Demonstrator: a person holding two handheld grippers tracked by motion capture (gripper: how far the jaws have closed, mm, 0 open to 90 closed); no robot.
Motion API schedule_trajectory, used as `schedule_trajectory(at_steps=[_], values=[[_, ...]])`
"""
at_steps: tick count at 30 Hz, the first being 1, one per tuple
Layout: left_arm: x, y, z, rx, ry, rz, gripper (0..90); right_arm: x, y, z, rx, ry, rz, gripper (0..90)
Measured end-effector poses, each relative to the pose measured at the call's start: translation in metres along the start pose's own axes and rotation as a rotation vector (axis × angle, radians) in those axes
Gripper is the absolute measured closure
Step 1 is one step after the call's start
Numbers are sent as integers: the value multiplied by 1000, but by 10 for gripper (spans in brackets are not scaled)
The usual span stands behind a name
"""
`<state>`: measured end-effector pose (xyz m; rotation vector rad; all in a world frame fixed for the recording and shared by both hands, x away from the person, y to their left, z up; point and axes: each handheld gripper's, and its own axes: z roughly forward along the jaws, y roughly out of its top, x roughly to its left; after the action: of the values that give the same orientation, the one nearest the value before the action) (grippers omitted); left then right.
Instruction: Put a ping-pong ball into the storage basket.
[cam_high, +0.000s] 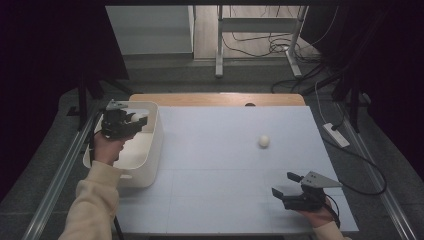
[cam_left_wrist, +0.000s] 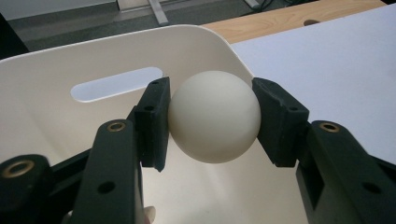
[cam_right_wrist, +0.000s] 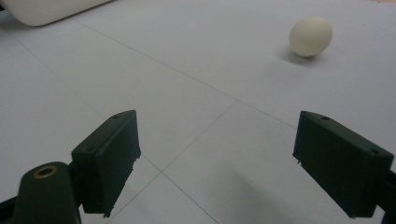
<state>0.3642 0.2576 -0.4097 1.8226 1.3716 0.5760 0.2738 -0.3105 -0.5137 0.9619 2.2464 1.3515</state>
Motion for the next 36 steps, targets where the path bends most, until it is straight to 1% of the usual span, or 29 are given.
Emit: schedule_trajectory(at_steps=[1,4,5,6,7,8,9,10,17,21,24,29,33,36], values=[[0,0,0,-1,1,-1,449,0,0,0,0,0,0,143],[1,1,0,6,-1,-7,247,0,0,0,-1,0,0,144],[1,1,0,6,-2,-10,247,0,0,0,-1,0,0,144],[1,1,0,4,-1,-10,178,0,0,0,0,0,1,144],[1,1,0,2,-3,-12,178,0,0,0,0,0,1,144],[1,1,0,1,-8,-15,156,0,0,0,0,0,0,144],[0,1,-1,-1,-22,-12,122,0,0,0,0,0,-1,144],[0,1,-1,-1,-22,-12,109,0,0,0,0,0,-1,144],[-1,2,-2,-8,-41,-10,102,0,0,0,-1,1,0,144],[-2,2,-3,-16,-50,-16,99,0,0,0,-1,2,0,144],[-3,3,-5,-27,-75,-14,96,0,0,0,-2,1,0,144],[-8,3,-8,-43,-100,0,95,0,0,0,-1,1,0,144],[-10,4,-10,-50,-108,4,96,0,0,0,-1,1,0,143],[-13,4,-11,-59,-127,4,97,0,0,0,-2,2,1,144]])
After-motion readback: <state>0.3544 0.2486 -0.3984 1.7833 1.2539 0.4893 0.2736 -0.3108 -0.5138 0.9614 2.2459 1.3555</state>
